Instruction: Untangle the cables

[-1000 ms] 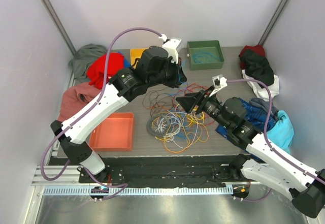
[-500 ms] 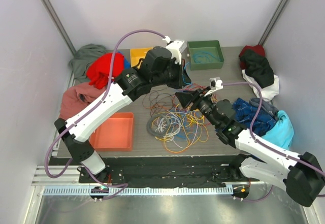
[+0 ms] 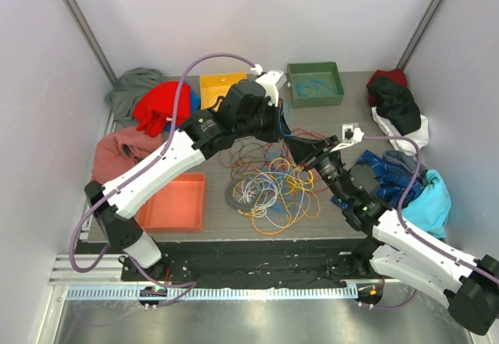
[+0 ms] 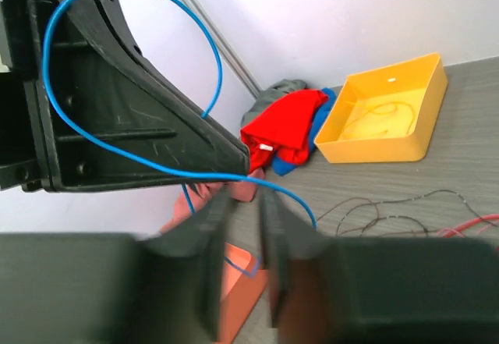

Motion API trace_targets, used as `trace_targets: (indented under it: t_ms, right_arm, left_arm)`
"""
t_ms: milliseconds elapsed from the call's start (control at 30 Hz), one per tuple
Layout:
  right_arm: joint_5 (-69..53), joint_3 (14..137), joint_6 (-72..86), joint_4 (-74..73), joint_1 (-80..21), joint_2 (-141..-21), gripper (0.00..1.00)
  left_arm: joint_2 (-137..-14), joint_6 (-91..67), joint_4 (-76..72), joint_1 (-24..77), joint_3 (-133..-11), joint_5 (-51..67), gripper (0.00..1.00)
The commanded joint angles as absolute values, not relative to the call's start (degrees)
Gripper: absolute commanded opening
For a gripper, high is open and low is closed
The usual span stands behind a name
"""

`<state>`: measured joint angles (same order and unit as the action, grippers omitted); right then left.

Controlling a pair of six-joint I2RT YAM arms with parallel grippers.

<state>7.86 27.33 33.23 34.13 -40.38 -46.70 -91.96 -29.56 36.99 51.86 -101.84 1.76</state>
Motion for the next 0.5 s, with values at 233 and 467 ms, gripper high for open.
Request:
trace_targets:
  t_ms: [233, 467]
  right_arm:
    - [6.59, 24.0, 30.59, 28.91, -40.6, -39.47, 0.63]
    - [6.94, 18.81, 24.88, 41.21, -40.61, -42.96, 0.73]
  left_arm:
    - [-89.38, -30.23, 33.05, 51.06, -103.96, 0.62, 0.02]
    - [-91.84, -33.92, 33.13, 50.98, -109.15, 3.86, 0.02]
